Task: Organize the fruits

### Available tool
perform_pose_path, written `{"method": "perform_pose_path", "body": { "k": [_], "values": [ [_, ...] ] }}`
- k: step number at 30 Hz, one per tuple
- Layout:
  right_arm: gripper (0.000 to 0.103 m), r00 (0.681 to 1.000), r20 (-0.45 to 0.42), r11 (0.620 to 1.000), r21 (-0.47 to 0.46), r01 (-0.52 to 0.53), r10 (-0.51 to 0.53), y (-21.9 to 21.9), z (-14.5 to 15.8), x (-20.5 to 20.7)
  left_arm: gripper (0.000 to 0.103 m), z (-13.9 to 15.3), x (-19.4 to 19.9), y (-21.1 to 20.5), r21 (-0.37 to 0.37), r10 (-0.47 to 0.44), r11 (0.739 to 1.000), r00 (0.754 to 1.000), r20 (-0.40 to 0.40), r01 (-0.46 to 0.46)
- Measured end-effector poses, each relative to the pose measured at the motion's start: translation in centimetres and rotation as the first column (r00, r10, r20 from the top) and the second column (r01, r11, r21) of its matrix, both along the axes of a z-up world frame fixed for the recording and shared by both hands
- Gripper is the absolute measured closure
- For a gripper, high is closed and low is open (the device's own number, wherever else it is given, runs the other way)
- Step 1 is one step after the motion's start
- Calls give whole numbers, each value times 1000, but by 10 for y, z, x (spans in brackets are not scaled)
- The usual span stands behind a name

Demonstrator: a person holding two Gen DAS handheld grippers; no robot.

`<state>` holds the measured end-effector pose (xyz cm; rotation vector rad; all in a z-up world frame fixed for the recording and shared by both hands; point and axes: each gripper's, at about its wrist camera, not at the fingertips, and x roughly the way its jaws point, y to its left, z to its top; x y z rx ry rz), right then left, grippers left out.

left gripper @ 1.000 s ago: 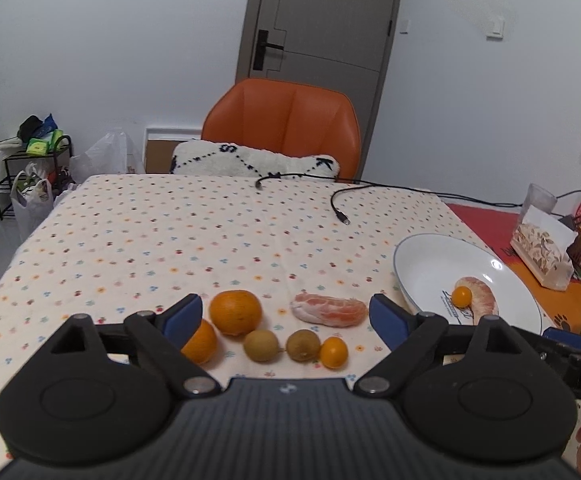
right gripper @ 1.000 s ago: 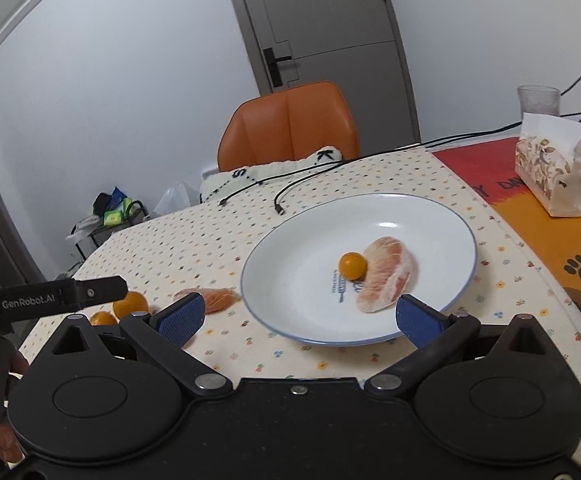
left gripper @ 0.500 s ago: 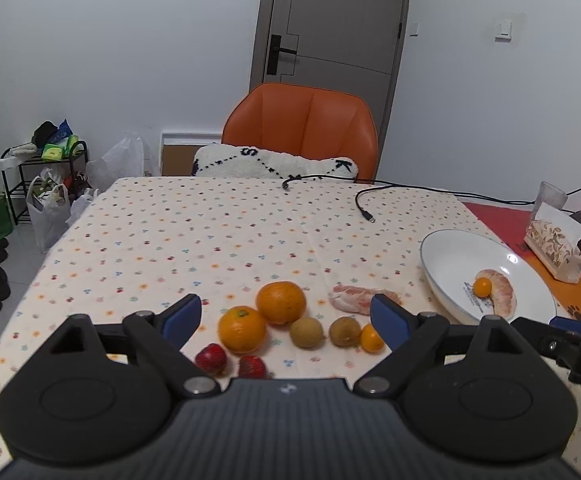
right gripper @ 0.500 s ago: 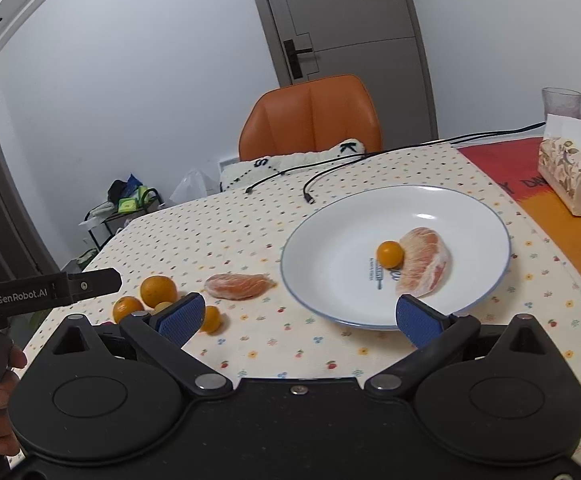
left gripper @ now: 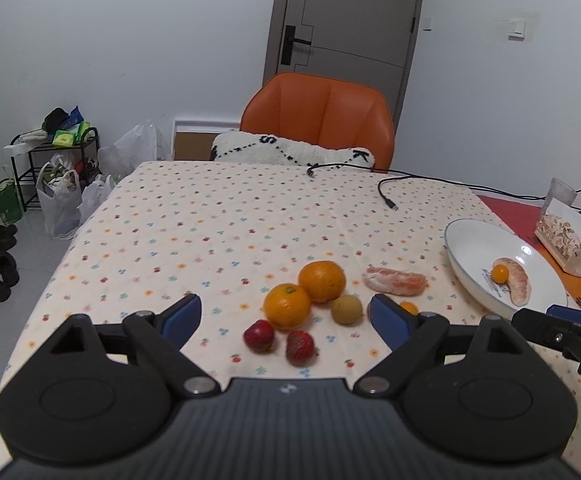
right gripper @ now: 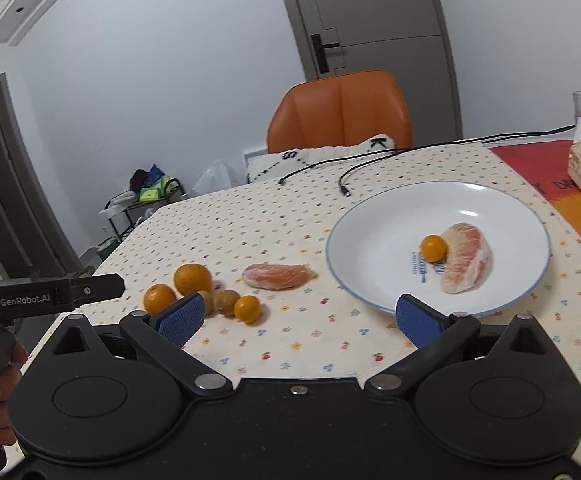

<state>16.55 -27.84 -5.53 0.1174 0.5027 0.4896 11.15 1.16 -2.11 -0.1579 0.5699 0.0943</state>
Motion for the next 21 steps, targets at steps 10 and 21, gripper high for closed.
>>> {"method": "perform_pose_path", "body": {
  "k": [10,21],
  "values": [
    [2,998,-2,998,-6,-70,70,19,-3,-2,16,-9,-3,13,-18,7,1000,1000,2,-7],
    [32,992,-48,993,-7,-116,115,34,-15,10,40,-27,4,14,-45,-21,999,999,-29,20]
  ]
}}
